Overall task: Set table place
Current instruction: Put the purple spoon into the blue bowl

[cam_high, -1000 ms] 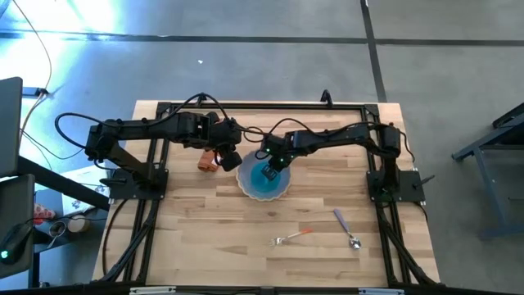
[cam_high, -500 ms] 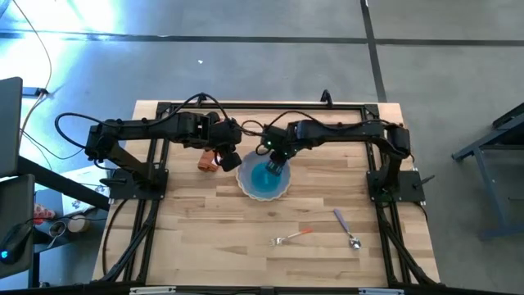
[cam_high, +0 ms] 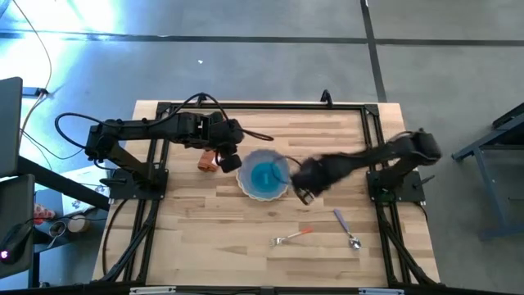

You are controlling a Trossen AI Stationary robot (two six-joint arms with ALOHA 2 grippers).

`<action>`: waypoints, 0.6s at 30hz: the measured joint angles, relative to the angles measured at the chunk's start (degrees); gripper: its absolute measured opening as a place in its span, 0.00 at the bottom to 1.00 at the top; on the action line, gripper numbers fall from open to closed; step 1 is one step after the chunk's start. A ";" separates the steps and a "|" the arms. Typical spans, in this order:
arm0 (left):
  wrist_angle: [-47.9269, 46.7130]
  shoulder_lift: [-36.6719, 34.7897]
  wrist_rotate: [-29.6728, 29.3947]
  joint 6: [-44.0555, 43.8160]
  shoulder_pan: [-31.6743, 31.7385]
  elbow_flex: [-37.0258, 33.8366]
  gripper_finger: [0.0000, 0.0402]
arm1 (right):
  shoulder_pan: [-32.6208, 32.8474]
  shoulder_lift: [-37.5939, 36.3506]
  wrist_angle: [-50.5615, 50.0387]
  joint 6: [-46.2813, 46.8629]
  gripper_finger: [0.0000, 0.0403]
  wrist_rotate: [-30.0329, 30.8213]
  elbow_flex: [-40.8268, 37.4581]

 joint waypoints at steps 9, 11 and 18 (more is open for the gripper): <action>3.63 0.00 0.84 2.92 0.00 0.00 0.24 | 19.91 -7.81 7.06 35.09 0.23 -7.14 -12.11; 3.64 0.00 0.84 2.89 0.00 0.00 0.24 | 22.82 -7.79 8.22 38.73 0.23 -8.83 -13.04; 3.87 0.00 0.84 2.25 0.00 0.00 0.24 | 29.90 -7.74 12.86 48.87 0.23 -8.84 -17.28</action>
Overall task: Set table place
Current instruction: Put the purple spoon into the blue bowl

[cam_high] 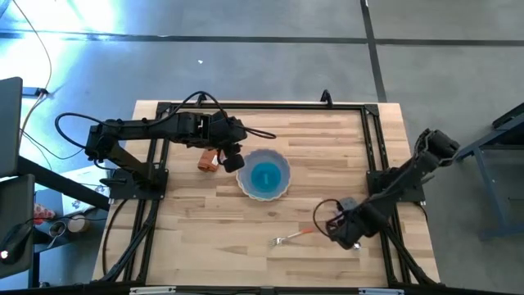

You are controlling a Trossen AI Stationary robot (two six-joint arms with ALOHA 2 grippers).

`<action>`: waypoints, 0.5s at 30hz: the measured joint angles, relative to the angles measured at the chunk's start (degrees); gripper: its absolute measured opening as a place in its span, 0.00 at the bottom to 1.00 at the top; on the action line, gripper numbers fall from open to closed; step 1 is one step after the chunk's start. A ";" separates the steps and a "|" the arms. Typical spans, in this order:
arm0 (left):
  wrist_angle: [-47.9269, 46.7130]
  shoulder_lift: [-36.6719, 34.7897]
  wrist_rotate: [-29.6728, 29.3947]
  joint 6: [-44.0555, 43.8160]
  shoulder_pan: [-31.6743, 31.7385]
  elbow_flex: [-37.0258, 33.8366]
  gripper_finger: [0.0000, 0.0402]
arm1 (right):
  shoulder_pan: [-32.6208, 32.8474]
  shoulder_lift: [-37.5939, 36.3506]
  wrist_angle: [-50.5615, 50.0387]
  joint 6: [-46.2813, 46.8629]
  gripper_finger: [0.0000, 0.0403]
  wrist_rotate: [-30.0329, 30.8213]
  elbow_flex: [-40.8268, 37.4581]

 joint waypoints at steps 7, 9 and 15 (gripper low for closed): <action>1.90 0.00 0.04 -0.18 0.00 0.00 0.24 | 0.40 0.02 7.17 -0.44 0.23 0.04 -6.27; 1.97 0.00 0.05 -0.19 0.00 0.00 0.24 | 0.39 0.04 8.03 -1.13 0.23 -0.08 -7.90; 1.96 0.00 0.27 -1.49 0.00 0.00 0.24 | 0.42 0.04 12.69 -2.01 0.23 -1.57 -12.54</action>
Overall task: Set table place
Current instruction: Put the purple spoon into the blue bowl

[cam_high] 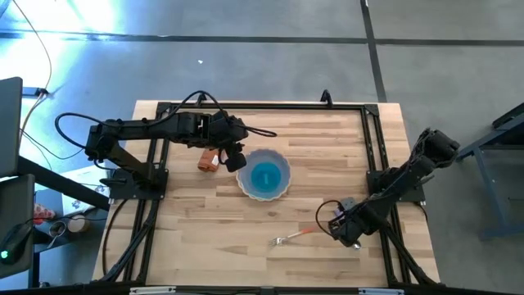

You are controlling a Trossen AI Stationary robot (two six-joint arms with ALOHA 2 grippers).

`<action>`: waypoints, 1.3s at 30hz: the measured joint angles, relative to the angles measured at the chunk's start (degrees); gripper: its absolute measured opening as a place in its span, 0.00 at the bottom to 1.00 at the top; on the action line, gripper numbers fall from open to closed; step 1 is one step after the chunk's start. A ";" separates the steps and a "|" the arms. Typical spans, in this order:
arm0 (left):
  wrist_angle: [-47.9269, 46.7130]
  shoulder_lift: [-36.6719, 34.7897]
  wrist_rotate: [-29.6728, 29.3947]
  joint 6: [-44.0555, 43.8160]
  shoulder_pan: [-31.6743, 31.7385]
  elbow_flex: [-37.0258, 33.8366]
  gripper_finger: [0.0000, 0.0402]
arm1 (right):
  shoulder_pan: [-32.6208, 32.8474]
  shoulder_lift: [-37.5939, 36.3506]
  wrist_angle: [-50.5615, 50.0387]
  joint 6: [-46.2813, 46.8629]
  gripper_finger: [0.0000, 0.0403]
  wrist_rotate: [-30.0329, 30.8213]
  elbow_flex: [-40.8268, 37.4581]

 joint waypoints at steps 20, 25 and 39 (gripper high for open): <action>0.01 0.00 0.05 -0.65 0.00 0.00 0.24 | -0.02 -0.37 10.44 1.32 0.05 0.13 -8.02; 0.15 0.00 0.11 -1.75 0.00 0.00 0.24 | -0.83 -0.93 9.17 3.13 0.02 4.24 -5.95; 31.34 2.45 15.66 0.06 0.02 0.18 0.24 | -10.67 -6.45 -14.90 -20.39 0.00 38.84 20.27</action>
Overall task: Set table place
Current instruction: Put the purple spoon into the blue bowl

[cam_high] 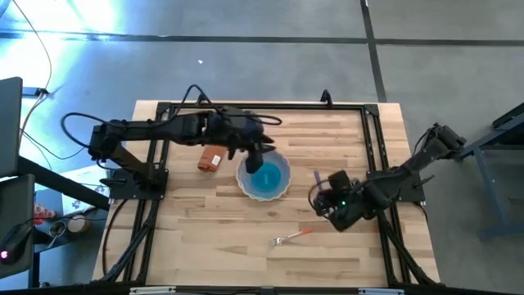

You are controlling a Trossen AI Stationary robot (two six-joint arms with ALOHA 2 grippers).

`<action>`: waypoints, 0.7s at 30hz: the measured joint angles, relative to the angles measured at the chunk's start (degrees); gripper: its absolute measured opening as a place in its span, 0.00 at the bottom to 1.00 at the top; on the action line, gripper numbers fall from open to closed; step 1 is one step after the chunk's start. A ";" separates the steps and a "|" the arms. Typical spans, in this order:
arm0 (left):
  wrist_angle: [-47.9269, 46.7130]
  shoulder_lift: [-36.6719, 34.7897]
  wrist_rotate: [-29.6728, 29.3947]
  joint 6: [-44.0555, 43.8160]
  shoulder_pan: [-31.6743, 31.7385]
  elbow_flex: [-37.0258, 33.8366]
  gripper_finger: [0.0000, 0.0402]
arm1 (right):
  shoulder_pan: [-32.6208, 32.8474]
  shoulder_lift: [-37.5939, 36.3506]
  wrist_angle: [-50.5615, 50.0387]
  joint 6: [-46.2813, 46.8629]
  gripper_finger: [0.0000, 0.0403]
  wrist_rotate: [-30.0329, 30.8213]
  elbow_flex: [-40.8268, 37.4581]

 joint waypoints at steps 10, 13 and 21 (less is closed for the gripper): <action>10.62 7.43 15.71 -5.59 3.28 -0.24 0.24 | -5.96 0.38 2.07 -24.47 0.00 5.63 12.58; 14.25 7.91 20.46 -6.37 4.20 -0.20 0.24 | -6.64 0.39 2.63 -27.53 0.00 5.64 13.28; 15.75 8.09 21.74 -5.84 4.07 -0.16 0.43 | -7.05 0.39 2.56 -28.49 0.00 5.20 13.28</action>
